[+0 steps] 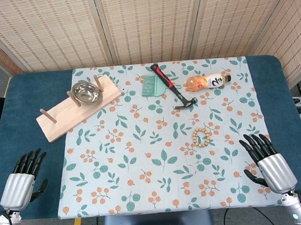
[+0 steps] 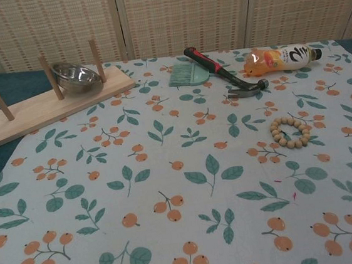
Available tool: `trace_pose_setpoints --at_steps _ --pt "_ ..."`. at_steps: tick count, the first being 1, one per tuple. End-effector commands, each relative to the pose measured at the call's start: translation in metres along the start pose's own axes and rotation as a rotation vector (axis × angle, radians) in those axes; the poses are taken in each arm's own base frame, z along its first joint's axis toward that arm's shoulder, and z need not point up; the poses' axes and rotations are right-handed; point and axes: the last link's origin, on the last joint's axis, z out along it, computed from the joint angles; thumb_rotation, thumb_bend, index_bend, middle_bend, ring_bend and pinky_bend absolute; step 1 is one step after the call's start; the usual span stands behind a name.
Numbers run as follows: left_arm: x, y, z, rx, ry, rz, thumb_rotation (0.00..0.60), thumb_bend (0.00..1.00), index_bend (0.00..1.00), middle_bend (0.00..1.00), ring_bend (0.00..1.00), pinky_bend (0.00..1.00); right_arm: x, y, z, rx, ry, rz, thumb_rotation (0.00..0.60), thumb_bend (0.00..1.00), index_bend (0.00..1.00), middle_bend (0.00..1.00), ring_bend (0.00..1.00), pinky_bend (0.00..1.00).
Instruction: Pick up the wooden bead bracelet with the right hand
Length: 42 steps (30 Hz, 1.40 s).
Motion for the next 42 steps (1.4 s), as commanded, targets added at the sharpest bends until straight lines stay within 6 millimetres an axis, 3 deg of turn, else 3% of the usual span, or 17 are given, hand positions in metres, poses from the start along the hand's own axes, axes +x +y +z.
trace_pose_setpoints --at_steps 1,5,12,15,20,31,42 --pt "-0.001 0.001 0.0 -0.005 -0.006 -0.003 0.6 0.41 0.0 0.0 0.0 0.13 -0.002 -0.002 0.001 0.014 0.007 -0.01 0.59 0.2 0.0 0.0 0.0 0.0" --pt "-0.003 0.002 0.002 -0.011 -0.018 -0.007 0.6 0.41 0.0 0.0 0.0 0.13 -0.012 -0.005 0.008 0.04 -0.017 -0.025 0.598 0.2 0.0 0.0 0.0 0.0" --pt "-0.004 0.003 0.005 -0.015 -0.026 -0.014 0.6 0.41 0.0 0.0 0.0 0.13 -0.023 -0.01 0.045 0.088 -0.079 -0.07 0.597 0.22 0.02 0.03 0.0 0.0" --pt "-0.003 0.003 0.005 -0.018 -0.019 -0.017 0.6 0.41 0.0 0.0 0.0 0.13 -0.041 -0.019 0.099 0.133 -0.202 -0.113 0.59 0.24 0.1 0.13 0.0 0.0" --pt "-0.002 0.001 0.004 -0.008 -0.021 -0.014 0.6 0.41 0.0 0.0 0.0 0.13 -0.058 -0.029 0.136 0.135 -0.295 -0.165 0.593 0.25 0.19 0.22 0.0 0.0" --pt "0.001 -0.002 0.001 -0.001 -0.013 -0.014 0.6 0.41 0.0 0.0 0.0 0.13 -0.086 -0.046 0.162 0.146 -0.366 -0.207 0.6 0.25 0.23 0.25 0.0 0.0" --pt "0.002 -0.002 0.001 0.001 -0.012 -0.017 0.6 0.41 0.0 0.0 0.0 0.13 -0.1 -0.047 0.169 0.127 -0.399 -0.256 0.6 0.27 0.43 0.37 0.04 0.0"
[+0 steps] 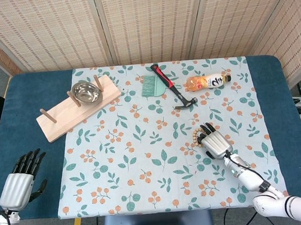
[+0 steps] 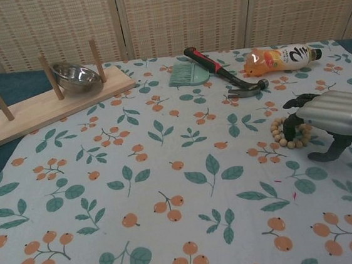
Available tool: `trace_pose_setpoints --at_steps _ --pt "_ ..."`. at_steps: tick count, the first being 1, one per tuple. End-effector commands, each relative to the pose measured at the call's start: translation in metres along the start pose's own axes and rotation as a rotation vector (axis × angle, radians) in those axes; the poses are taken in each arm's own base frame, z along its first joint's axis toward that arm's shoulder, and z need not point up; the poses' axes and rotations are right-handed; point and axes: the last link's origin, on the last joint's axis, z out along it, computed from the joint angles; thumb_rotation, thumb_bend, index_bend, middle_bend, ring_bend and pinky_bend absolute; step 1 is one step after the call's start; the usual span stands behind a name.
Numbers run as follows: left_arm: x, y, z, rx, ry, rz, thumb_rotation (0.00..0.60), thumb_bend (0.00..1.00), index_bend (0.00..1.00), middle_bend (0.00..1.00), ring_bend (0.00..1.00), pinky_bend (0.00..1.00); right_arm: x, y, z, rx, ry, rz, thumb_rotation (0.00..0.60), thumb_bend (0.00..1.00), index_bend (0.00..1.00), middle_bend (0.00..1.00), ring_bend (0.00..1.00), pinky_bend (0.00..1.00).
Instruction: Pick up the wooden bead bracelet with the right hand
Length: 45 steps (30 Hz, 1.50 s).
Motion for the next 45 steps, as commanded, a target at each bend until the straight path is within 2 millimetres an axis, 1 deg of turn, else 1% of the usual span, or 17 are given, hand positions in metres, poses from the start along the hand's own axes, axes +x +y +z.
trace_pose_setpoints --at_steps 1,3,10,13,16,19,22,24,25,29,32,33,34,37,39,44,45 --pt "0.0 0.0 0.0 0.0 -0.002 -0.001 0.6 0.41 0.0 0.0 0.0 0.13 -0.002 0.0 0.002 -0.007 -0.005 -0.011 0.6 0.27 0.44 0.38 0.05 0.0" --pt "-0.001 0.0 0.001 0.001 -0.005 0.0 0.6 0.41 0.0 0.0 0.0 0.13 -0.003 -0.001 0.004 -0.011 -0.008 -0.021 0.6 0.27 0.47 0.39 0.06 0.0" --pt "-0.002 0.001 0.001 0.002 -0.01 0.006 0.6 0.41 0.0 0.0 0.0 0.13 -0.001 -0.006 0.009 -0.025 0.033 -0.018 0.6 0.36 0.67 0.53 0.22 0.0" --pt "-0.002 0.0 0.001 0.003 -0.009 0.007 0.6 0.41 0.0 0.0 0.0 0.13 0.001 -0.006 0.011 -0.039 0.059 -0.005 0.6 0.38 0.71 0.56 0.26 0.02" --pt "-0.002 0.001 0.001 0.003 -0.008 0.007 0.6 0.41 0.0 0.0 0.0 0.13 0.004 -0.006 0.011 -0.054 0.084 0.029 0.6 0.39 0.71 0.57 0.27 0.03" --pt "-0.001 0.001 0.001 0.002 -0.007 0.007 0.6 0.41 0.0 0.0 0.0 0.13 0.008 -0.006 0.011 -0.061 0.096 0.149 0.6 0.4 0.72 0.58 0.28 0.03" --pt "-0.002 0.001 0.001 0.002 -0.007 0.008 0.6 0.41 0.0 0.0 0.0 0.13 0.016 -0.009 0.011 -0.063 0.058 0.442 0.6 0.42 0.72 0.59 0.29 0.05" --pt "-0.002 0.001 0.001 0.001 -0.005 0.008 0.6 0.41 0.0 0.0 0.0 0.13 0.024 -0.012 0.01 -0.074 0.003 0.77 0.6 0.45 0.72 0.59 0.3 0.08" --pt "-0.002 0.001 0.001 0.0 -0.005 0.007 0.6 0.41 0.0 0.0 0.0 0.13 0.029 -0.012 0.009 -0.083 -0.032 0.978 0.6 0.45 0.72 0.6 0.3 0.09" --pt "-0.002 0.002 0.0 -0.001 -0.006 0.009 0.6 0.41 0.0 0.0 0.0 0.13 0.044 -0.005 0.01 -0.11 -0.123 1.535 0.6 0.48 0.72 0.6 0.31 0.11" --pt "-0.003 0.002 0.0 -0.002 -0.009 0.01 0.6 0.41 0.0 0.0 0.0 0.13 0.051 0.001 0.01 -0.131 -0.176 1.874 0.6 0.49 0.72 0.6 0.31 0.12" --pt "-0.003 0.002 0.001 -0.002 -0.011 0.011 0.6 0.41 0.0 0.0 0.0 0.13 0.051 0.002 0.01 -0.136 -0.187 1.946 0.6 0.49 0.72 0.6 0.31 0.12" --pt "-0.003 0.003 0.001 -0.002 -0.012 0.012 0.6 0.41 0.0 0.0 0.0 0.13 0.052 0.003 0.009 -0.14 -0.192 2.022 0.6 0.51 0.72 0.6 0.31 0.12" --pt "-0.005 0.003 0.001 -0.002 -0.016 0.015 0.6 0.41 0.0 0.0 0.0 0.13 0.055 0.008 0.006 -0.142 -0.171 2.377 0.6 0.56 0.7 0.6 0.31 0.13" --pt "-0.005 0.003 0.002 -0.001 -0.019 0.017 0.6 0.41 0.0 0.0 0.0 0.13 0.054 0.011 0.004 -0.126 -0.148 2.506 0.6 0.59 0.68 0.6 0.31 0.16" --pt "-0.007 0.003 0.003 -0.001 -0.025 0.02 0.6 0.41 0.0 0.0 0.0 0.13 0.042 0.01 -0.004 -0.032 -0.146 2.687 0.6 0.62 0.61 0.6 0.31 0.23" --pt "-0.007 0.003 0.003 -0.001 -0.025 0.02 0.6 0.41 0.0 0.0 0.0 0.13 0.043 0.01 -0.003 0.009 -0.151 2.706 0.6 0.62 0.6 0.6 0.3 0.25"
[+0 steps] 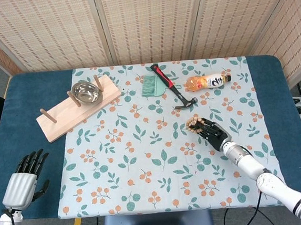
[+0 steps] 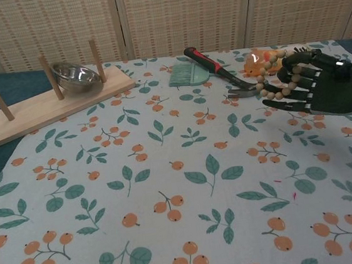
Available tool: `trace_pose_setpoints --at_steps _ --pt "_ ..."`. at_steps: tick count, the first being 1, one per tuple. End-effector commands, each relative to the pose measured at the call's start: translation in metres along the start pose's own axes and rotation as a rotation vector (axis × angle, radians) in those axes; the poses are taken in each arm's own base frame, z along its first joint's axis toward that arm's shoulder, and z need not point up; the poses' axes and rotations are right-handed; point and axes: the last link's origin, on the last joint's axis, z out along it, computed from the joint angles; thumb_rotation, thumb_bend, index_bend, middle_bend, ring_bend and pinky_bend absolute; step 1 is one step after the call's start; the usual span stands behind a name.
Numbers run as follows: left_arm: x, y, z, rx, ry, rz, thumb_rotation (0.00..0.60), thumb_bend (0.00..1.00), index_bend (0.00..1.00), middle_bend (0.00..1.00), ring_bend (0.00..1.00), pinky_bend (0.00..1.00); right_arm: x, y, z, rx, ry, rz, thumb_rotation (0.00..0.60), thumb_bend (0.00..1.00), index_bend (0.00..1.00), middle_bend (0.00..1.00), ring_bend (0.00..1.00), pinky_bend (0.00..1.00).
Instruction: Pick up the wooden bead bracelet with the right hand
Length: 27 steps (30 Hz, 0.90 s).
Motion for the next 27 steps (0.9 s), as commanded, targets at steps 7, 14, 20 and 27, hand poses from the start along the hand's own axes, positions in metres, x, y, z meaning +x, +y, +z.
trace_pose_setpoints --at_steps 7,14,20,27 --pt "0.001 -0.001 -0.001 0.003 0.003 -0.001 0.6 0.41 0.0 0.0 0.0 0.13 0.017 0.025 -0.011 0.018 -0.263 0.19 0.469 0.62 0.44 0.52 0.24 0.27" --pt "0.001 -0.002 -0.001 0.004 0.003 -0.002 0.6 0.41 0.01 0.0 0.0 0.13 0.012 0.032 -0.009 0.006 -0.317 0.008 0.27 0.36 0.21 0.37 0.16 0.27" --pt "0.002 -0.001 -0.001 0.001 0.003 -0.002 0.6 0.41 0.01 0.0 0.0 0.13 0.005 0.033 -0.01 -0.003 -0.338 -0.102 0.184 0.26 0.16 0.33 0.14 0.26" --pt "0.001 0.0 -0.001 0.0 0.002 -0.003 0.6 0.41 0.01 0.0 0.0 0.13 0.006 0.037 -0.008 0.0 -0.319 -0.13 0.176 0.38 0.43 0.44 0.27 0.29"
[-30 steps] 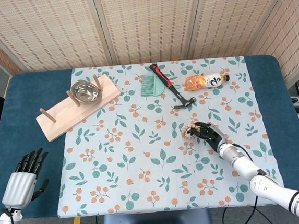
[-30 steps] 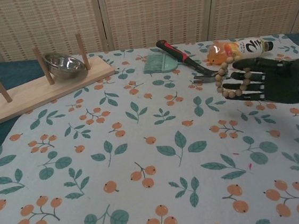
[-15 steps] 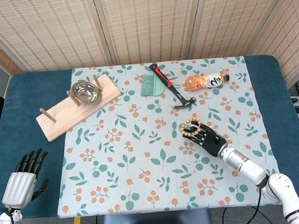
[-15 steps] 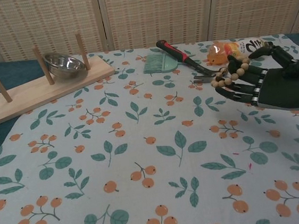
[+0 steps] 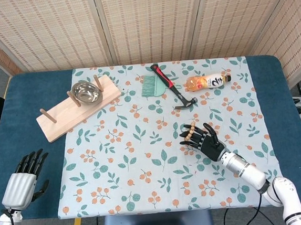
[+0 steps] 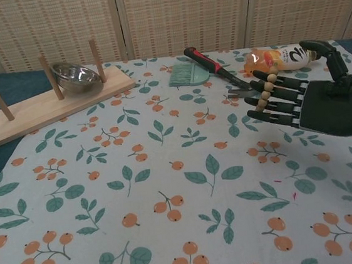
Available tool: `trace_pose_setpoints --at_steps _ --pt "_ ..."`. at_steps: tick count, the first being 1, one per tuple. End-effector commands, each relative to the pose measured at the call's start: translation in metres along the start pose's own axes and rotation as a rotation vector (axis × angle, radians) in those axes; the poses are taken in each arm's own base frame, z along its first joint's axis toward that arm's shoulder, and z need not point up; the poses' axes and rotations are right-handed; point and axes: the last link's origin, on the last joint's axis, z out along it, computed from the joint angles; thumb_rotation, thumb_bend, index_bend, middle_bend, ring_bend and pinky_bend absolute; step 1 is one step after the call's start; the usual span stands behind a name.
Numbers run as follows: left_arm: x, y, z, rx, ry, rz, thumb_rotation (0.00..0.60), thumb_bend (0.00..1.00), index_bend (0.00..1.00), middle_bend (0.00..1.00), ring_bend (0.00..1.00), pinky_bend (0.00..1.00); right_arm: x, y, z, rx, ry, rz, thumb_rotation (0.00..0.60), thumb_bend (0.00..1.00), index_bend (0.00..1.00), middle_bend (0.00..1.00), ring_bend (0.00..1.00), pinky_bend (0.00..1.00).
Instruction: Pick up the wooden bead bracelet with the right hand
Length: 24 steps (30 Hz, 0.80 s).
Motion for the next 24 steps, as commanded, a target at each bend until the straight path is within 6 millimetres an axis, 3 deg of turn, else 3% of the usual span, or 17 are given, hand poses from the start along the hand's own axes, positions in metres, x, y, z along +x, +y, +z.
trace_pose_setpoints --at_steps 1,6,13,19,24 --pt "-0.0001 0.0003 0.0 -0.001 0.0 0.0 0.6 0.41 0.01 0.0 0.0 0.13 0.0008 0.0035 0.001 -0.007 0.014 -0.016 0.177 0.41 0.47 0.47 0.29 0.31" --pt "0.0 0.0003 0.0001 0.001 0.001 0.002 0.6 0.41 0.01 0.0 0.0 0.13 -0.0011 0.0072 0.0012 -0.027 0.003 -0.075 0.182 0.44 0.58 0.56 0.35 0.34" --pt "0.0001 0.0003 0.0 0.0 0.002 0.002 0.6 0.41 0.02 0.0 0.0 0.13 -0.0047 0.0084 0.0019 -0.032 -0.009 -0.115 0.183 0.45 0.6 0.58 0.37 0.35" --pt "0.0005 0.0002 -0.0004 0.0 0.002 0.001 0.6 0.41 0.02 0.0 0.0 0.13 -0.0049 0.0095 0.0019 -0.032 -0.013 -0.1 0.182 0.64 0.62 0.59 0.37 0.35" --pt "0.0005 0.0003 -0.0001 -0.001 0.002 0.001 0.6 0.41 0.02 0.0 0.0 0.13 -0.0057 0.0105 0.0024 -0.037 -0.019 -0.122 0.196 0.72 0.65 0.63 0.37 0.35"
